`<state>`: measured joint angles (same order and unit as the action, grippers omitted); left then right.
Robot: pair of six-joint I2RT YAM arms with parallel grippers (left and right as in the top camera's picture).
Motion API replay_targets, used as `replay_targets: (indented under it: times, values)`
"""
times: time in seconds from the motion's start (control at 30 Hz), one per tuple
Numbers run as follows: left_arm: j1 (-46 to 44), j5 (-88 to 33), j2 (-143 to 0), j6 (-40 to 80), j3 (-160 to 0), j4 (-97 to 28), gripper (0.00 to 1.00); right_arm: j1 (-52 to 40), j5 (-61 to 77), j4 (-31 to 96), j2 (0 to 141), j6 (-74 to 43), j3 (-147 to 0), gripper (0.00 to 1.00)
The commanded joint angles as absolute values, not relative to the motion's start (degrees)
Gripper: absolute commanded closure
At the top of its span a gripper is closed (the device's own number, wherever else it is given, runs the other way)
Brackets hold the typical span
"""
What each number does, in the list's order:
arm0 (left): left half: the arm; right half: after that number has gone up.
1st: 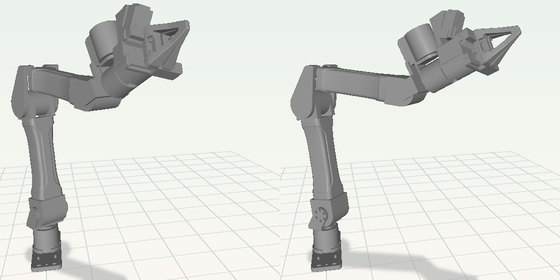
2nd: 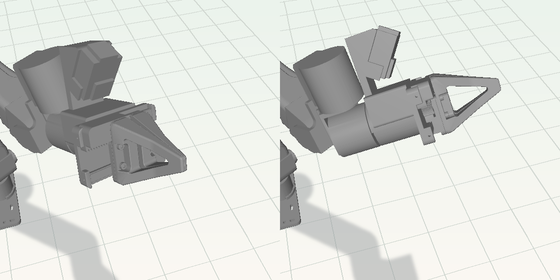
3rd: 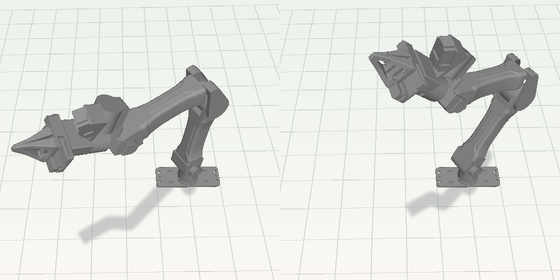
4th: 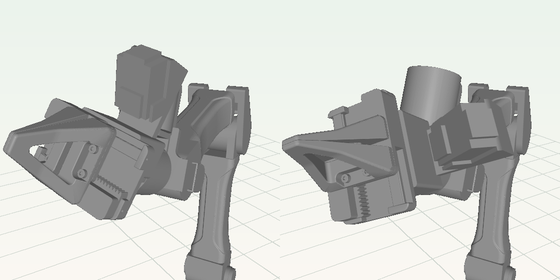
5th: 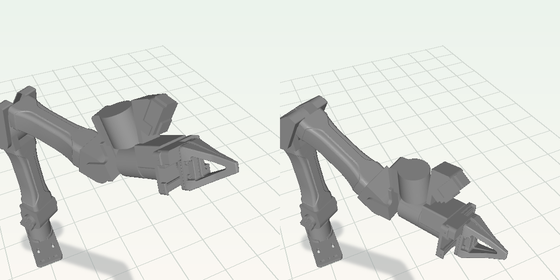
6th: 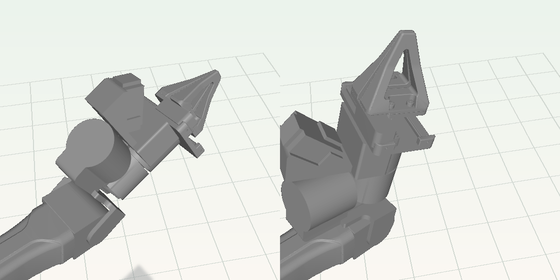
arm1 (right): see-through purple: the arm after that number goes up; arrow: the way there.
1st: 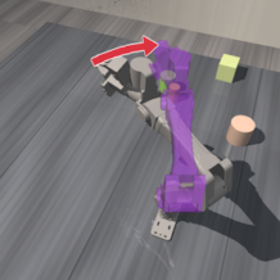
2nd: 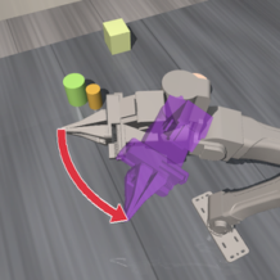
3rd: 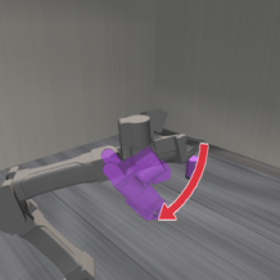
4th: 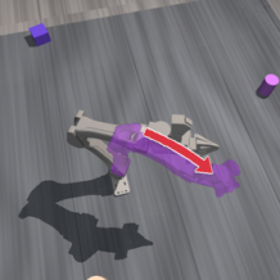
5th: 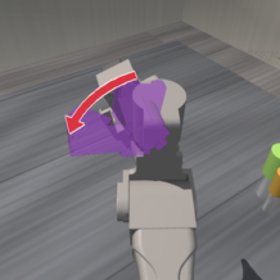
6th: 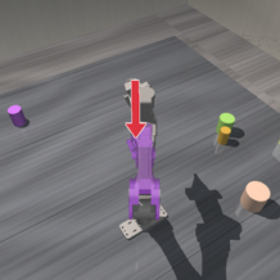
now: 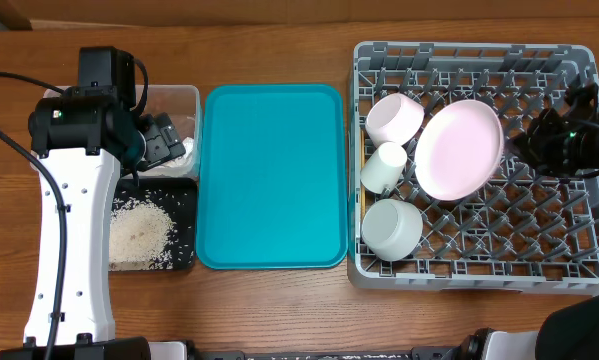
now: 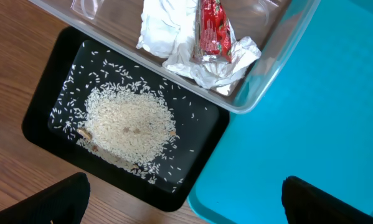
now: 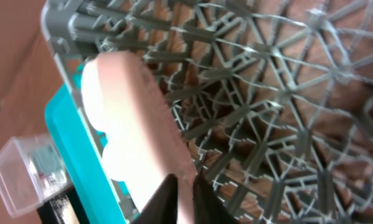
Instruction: Sort waste into correct bins and load items into the dishwasher
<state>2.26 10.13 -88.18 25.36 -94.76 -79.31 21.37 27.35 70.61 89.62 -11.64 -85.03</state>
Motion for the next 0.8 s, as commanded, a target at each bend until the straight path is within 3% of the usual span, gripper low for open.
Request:
replay_targets:
  times: [0.0,0.43,0.63,0.77]
  values:
    - [2.22,10.5,-88.4,25.54,-95.31,-79.24,0.0,19.38,31.66,69.52,89.34,-8.88,-85.12,0.86]
    - [2.22,10.5,-88.4,25.54,-95.31,-79.24,0.0,15.03,31.27,65.73,89.32,-8.93,-86.37,0.84]
    - [2.22,10.5,-88.4,25.54,-95.31,-79.24,0.0,12.45,30.96,71.7,89.06,-2.11,-97.19,0.72]
    - [2.22,10.5,-88.4,25.54,-95.31,-79.24,0.0,6.52,29.21,76.03,88.99,3.49,-103.48,0.53]
